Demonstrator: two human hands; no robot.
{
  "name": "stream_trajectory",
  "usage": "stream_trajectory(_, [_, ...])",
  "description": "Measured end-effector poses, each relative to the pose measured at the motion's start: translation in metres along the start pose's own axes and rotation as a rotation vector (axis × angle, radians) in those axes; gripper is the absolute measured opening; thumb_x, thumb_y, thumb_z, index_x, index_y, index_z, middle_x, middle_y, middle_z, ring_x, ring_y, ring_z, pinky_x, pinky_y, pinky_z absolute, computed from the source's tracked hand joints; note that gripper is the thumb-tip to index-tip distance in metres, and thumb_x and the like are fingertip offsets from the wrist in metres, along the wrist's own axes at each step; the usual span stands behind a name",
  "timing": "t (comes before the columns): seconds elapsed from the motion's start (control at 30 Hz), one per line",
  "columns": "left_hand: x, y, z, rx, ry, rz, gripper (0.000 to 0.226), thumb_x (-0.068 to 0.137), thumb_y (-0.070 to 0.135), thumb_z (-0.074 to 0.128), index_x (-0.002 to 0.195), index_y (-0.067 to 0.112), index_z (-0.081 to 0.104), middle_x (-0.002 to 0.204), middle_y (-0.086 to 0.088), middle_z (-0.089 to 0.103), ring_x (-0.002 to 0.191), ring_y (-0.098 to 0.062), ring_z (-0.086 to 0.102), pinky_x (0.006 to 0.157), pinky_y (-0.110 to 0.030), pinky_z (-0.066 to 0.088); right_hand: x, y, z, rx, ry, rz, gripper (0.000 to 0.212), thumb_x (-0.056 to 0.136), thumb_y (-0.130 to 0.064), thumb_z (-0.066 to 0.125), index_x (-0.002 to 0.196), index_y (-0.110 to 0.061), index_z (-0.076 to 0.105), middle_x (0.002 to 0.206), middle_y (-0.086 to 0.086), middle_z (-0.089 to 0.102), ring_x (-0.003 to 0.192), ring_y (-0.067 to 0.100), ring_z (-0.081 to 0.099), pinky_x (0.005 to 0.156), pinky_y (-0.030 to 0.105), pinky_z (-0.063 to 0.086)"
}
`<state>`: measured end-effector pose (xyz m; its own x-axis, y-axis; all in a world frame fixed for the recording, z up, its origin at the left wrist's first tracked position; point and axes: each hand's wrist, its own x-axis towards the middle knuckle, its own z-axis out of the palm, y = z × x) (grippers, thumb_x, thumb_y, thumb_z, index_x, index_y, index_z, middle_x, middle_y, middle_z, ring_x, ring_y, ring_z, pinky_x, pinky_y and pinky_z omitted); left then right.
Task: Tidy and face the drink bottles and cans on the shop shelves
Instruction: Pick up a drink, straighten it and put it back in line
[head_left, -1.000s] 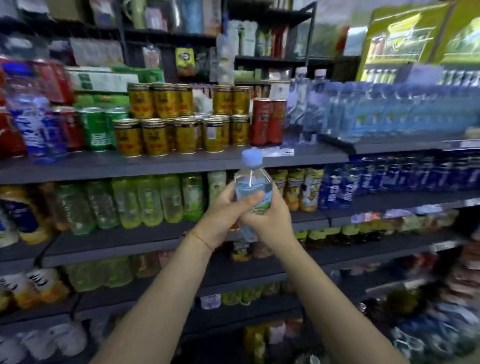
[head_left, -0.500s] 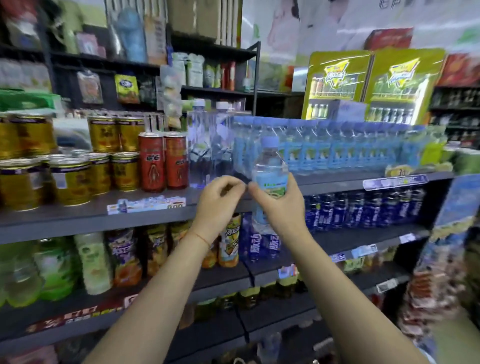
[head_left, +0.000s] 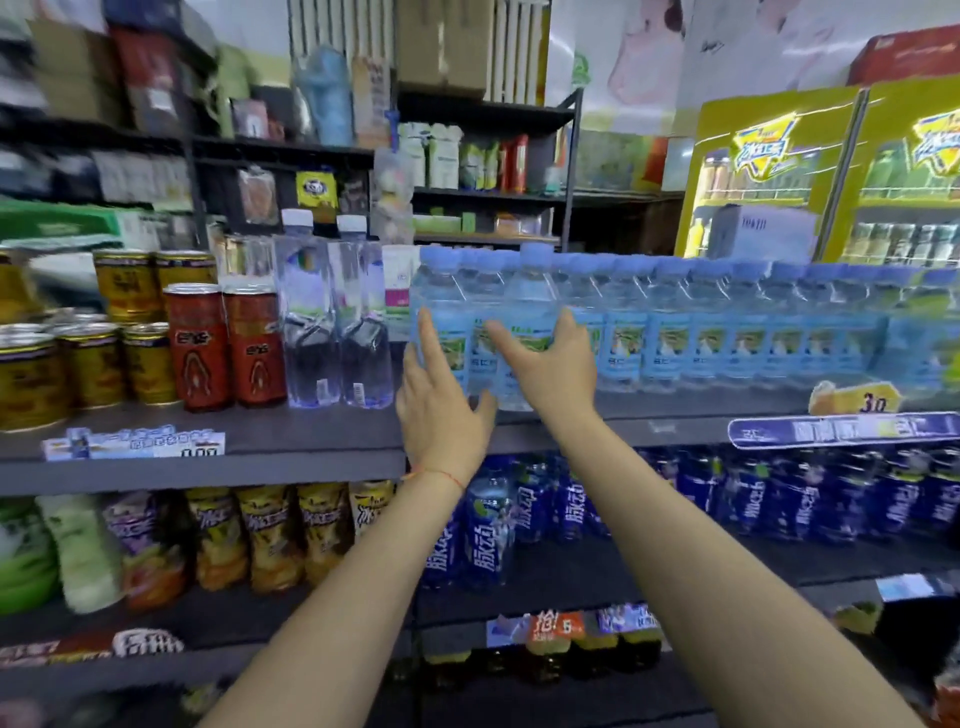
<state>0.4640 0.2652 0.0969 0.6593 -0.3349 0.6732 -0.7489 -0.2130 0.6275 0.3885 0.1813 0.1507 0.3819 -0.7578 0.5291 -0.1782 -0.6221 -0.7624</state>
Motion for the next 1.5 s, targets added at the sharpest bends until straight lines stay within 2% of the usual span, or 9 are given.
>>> stream_trajectory(0.2, [-0.006,0.006,0.014,0.170,0.129,-0.037,0.075,0.100,0.043,0.035,0.153,0.033,-0.017,0.161,-0.015,0.019,0.124,-0.041,0.050,0.091,-0.054,0.048,0.019,0.037,0.007,0.012,-0.365,-0.163,0.049,0.088,-0.057,0.062,0.110,-0.021,0.037,0.101,-0.007,0.037,0.095,0.015,0.034,0.075,0.032,0.034])
stream_trajectory(0.33, [-0.008,0.009,0.015,0.246,0.138,-0.060,0.076,0.098,0.057,0.029,0.152,0.035,-0.019,0.161,-0.012,0.019,0.126,-0.037,0.051,0.087,-0.051,0.050,0.016,0.049,0.001,-0.002,-0.435,-0.242,0.068,0.093,-0.043,0.063,0.146,-0.010,0.036,0.142,0.013,0.042,0.125,0.028,0.046,0.097,0.038,0.042])
stream_trajectory(0.5, [-0.018,0.013,0.009,0.331,0.047,-0.079,0.082,0.098,0.051,0.040,0.156,0.023,-0.011,0.159,-0.016,0.023,0.134,-0.036,0.042,0.102,-0.051,0.040,0.007,0.048,-0.011,0.149,-0.431,-0.178,0.071,0.093,-0.023,0.067,0.151,-0.014,0.027,0.141,0.013,0.044,0.122,0.025,0.051,0.098,0.033,0.044])
stream_trajectory(0.6, [-0.045,0.011,-0.006,0.426,-0.022,-0.062,0.068,0.099,0.044,0.046,0.156,0.020,0.016,0.158,-0.010,0.026,0.142,-0.028,0.030,0.116,-0.047,0.022,-0.024,0.047,-0.020,0.287,-0.258,-0.217,0.049,0.096,-0.013,0.058,0.140,-0.016,0.038,0.130,0.005,0.042,0.083,0.009,0.058,0.074,0.025,0.048])
stream_trajectory(0.7, [-0.088,0.001,-0.036,0.432,0.077,0.042,0.035,0.094,0.028,0.055,0.127,0.015,0.060,0.130,-0.007,0.055,0.122,-0.024,0.049,0.104,-0.043,0.041,-0.068,0.050,-0.016,0.486,-0.169,-0.278,0.018,0.096,-0.011,0.051,0.112,-0.017,0.053,0.101,0.003,0.052,0.064,0.006,0.048,0.059,0.023,0.041])
stream_trajectory(0.87, [-0.164,-0.060,-0.107,0.433,-0.004,-0.425,0.022,0.094,0.027,0.051,0.090,0.017,0.070,0.082,-0.002,0.068,0.079,-0.023,0.062,0.065,-0.034,0.048,-0.149,0.070,0.047,0.448,-0.622,-0.158,0.017,0.098,-0.012,0.048,0.090,-0.017,0.062,0.070,0.005,0.062,0.054,0.022,0.055,0.051,0.037,0.045])
stream_trajectory(1.03, [-0.230,-0.147,-0.157,0.414,-0.520,-0.834,0.024,0.095,0.027,0.051,0.075,0.015,0.059,0.078,-0.009,0.066,0.076,-0.024,0.065,0.071,-0.034,0.051,-0.220,0.094,0.124,0.100,-1.373,0.006,0.022,0.102,-0.024,0.050,0.103,-0.010,0.067,0.084,0.005,0.067,0.063,0.018,0.063,0.058,0.033,0.051])
stream_trajectory(1.3, [-0.287,-0.312,-0.215,0.164,-0.377,-1.018,0.026,0.097,0.020,0.054,0.097,0.001,0.071,0.083,-0.014,0.070,0.061,-0.021,0.065,0.068,-0.032,0.056,-0.319,0.090,0.264,-0.074,-1.531,0.069,0.020,0.100,-0.022,0.053,0.096,-0.009,0.067,0.076,0.002,0.067,0.058,0.017,0.063,0.057,0.032,0.048])
stream_trajectory(1.5, [-0.314,-0.481,-0.263,0.121,-0.403,-1.157,0.029,0.096,0.020,0.051,0.084,-0.002,0.066,0.073,-0.014,0.065,0.066,-0.021,0.057,0.064,-0.031,0.045,-0.415,0.077,0.431,-0.229,-1.633,0.203,0.011,0.100,-0.019,0.052,0.093,-0.015,0.060,0.080,0.004,0.062,0.063,0.020,0.060,0.056,0.032,0.045])
